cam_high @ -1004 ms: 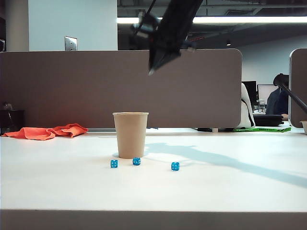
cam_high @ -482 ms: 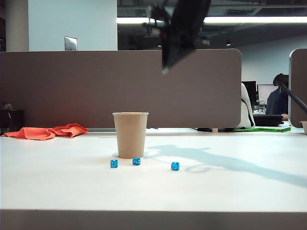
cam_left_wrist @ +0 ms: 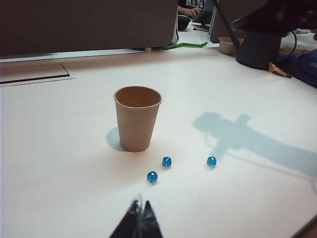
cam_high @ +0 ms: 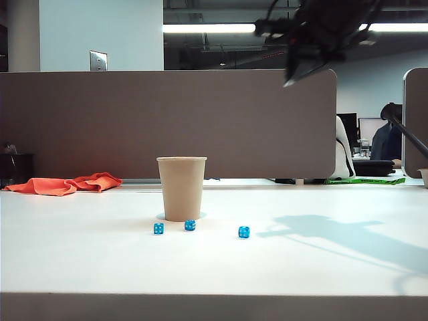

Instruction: Pick up the dice with a different color and drop it into the paper cup.

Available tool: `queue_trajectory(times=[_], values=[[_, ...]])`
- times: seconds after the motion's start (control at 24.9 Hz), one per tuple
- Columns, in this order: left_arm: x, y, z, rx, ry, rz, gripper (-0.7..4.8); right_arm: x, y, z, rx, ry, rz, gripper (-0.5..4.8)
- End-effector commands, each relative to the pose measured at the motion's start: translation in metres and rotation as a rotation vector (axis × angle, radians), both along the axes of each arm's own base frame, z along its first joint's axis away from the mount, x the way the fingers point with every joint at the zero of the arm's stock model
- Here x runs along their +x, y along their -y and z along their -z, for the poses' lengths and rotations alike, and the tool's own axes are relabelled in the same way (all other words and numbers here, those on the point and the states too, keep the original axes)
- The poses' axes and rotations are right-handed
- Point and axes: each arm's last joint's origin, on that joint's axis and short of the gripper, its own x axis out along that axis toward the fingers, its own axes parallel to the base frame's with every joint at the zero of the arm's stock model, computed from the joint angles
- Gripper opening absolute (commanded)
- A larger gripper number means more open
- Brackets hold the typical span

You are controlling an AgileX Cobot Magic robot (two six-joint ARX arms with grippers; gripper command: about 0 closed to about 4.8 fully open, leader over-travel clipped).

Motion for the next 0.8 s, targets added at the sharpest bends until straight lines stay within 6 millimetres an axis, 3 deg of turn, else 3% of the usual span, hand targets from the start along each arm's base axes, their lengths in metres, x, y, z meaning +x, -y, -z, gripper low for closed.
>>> queue_trajectory(times=[0.04, 0.36, 0.6, 0.8], values=[[0.000, 0.000, -0.002, -0.004, 0.013, -0.002, -0.06, -0.019, 0.030, 0.006, 0.029, 0.054, 0.070, -0.05], [0.000, 0.000, -0.002, -0.007, 0.011, -0.001, -0.06, -0.083, 0.090, 0.007, 0.092, 0.199, 0.197, -0.05], [0.000, 0.000, -0.002, -0.010, 0.018, -0.001, -0.06, -0.131, 0.123, 0.018, 0.112, 0.321, 0.248, -0.05], [0.000, 0.000, -0.002, -0.010, 0.018, -0.001, -0.06, -0.152, 0.136, 0.031, 0.126, 0.348, 0.226, -0.05]])
